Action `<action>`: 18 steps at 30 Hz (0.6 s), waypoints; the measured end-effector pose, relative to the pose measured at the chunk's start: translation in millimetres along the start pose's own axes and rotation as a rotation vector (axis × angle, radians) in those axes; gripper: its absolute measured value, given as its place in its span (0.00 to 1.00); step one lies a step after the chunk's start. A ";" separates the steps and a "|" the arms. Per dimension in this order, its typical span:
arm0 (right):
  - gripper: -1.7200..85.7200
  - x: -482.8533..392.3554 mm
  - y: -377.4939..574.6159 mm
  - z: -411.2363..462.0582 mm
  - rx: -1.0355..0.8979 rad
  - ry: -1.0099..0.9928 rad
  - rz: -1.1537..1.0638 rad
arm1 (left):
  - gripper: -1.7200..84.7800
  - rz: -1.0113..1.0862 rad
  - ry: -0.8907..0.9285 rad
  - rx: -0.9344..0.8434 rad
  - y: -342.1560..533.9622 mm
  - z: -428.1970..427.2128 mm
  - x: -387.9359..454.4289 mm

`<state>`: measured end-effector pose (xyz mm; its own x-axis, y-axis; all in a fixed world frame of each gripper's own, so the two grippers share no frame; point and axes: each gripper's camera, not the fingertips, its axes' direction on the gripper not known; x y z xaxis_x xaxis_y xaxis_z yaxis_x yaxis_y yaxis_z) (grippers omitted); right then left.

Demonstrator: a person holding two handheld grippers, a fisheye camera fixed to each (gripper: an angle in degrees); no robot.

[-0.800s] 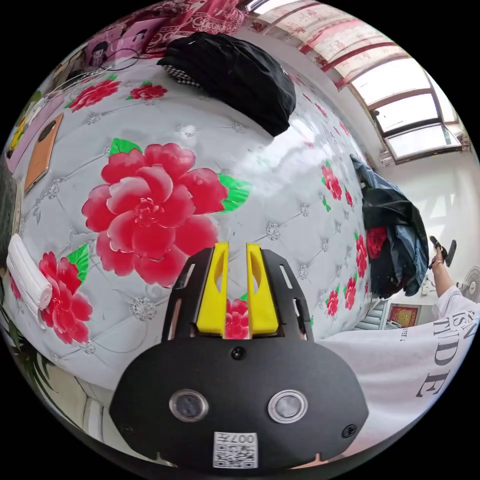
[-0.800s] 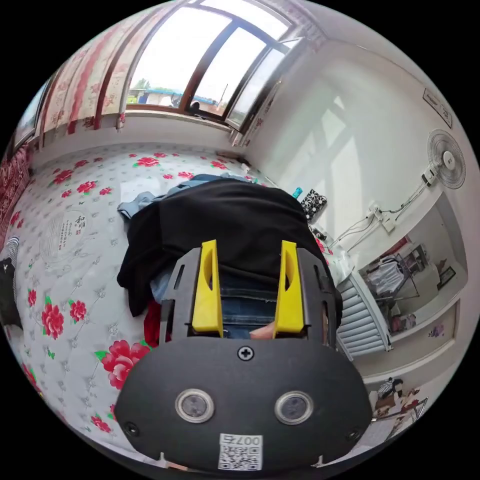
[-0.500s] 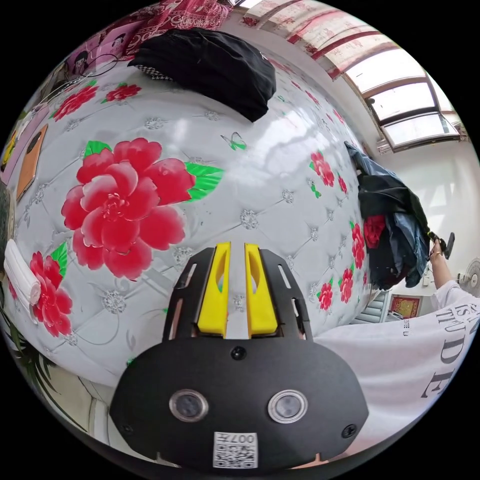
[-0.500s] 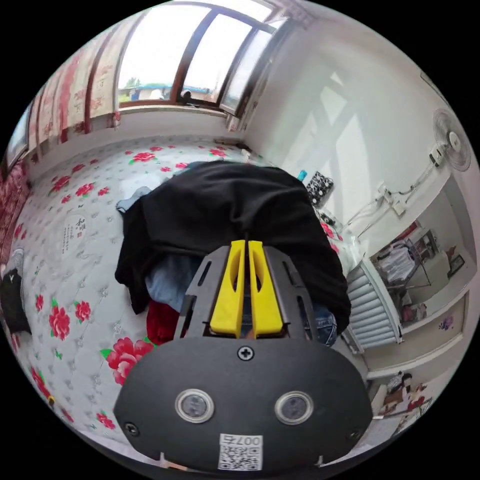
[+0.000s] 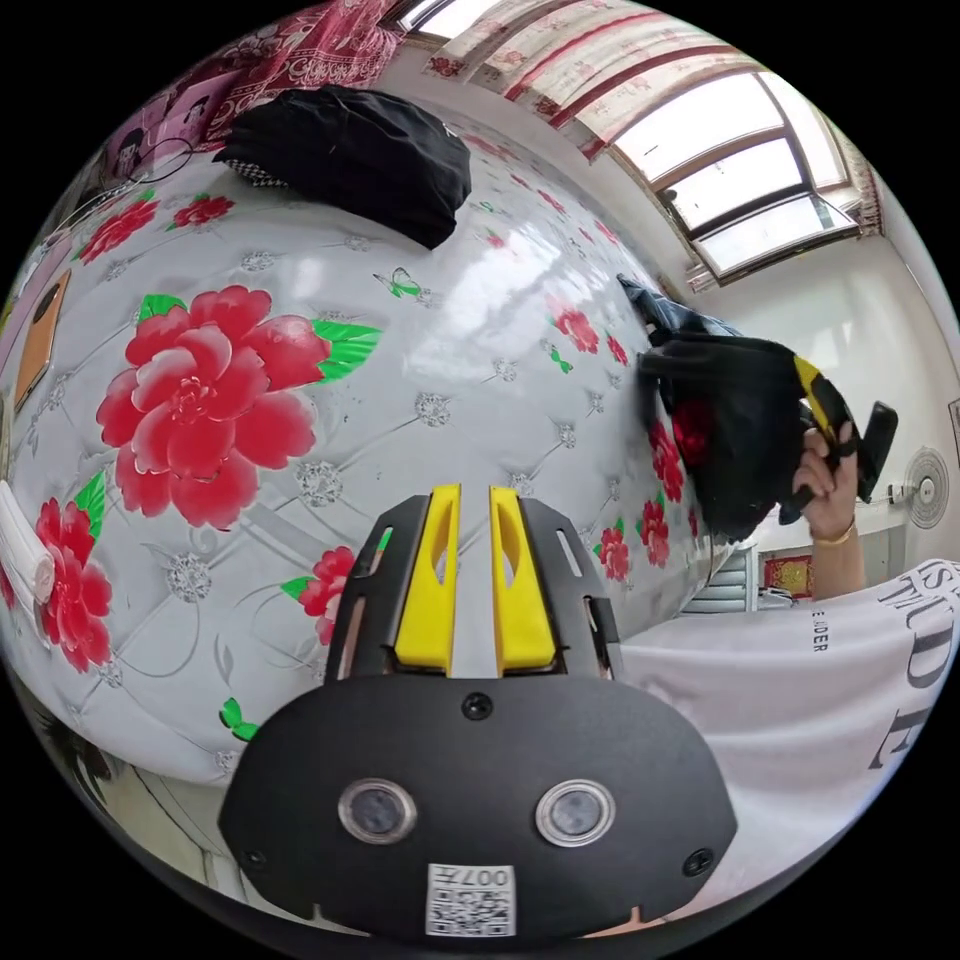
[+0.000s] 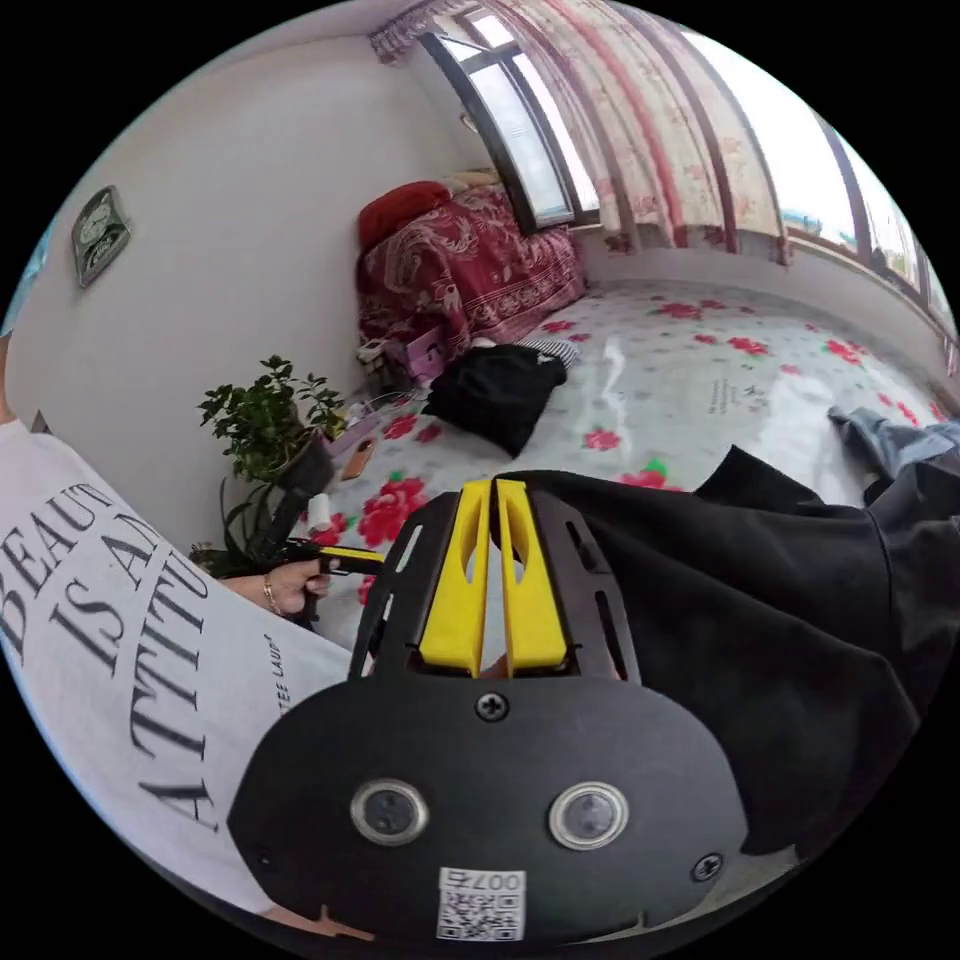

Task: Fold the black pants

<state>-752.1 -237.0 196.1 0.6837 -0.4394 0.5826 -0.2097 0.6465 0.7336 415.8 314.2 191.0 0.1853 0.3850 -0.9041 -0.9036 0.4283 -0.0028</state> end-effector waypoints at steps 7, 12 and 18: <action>0.10 -63.4 17.9 51.2 -0.282 0.154 -0.202 | 0.09 0.095 -0.022 0.024 24.2 -20.2 -18.5; 0.13 31.6 54.1 -15.0 -0.318 0.440 0.112 | 0.10 0.217 -0.028 -0.012 32.1 -3.4 -10.5; 0.12 115.4 103.6 -32.9 -0.473 0.438 0.409 | 0.12 0.454 0.105 -0.117 21.8 52.3 50.4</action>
<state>-671.9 -200.2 327.8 0.8514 0.1157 0.5116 -0.2513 0.9461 0.2043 425.6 385.7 167.7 -0.2726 0.4245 -0.8634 -0.9228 0.1388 0.3595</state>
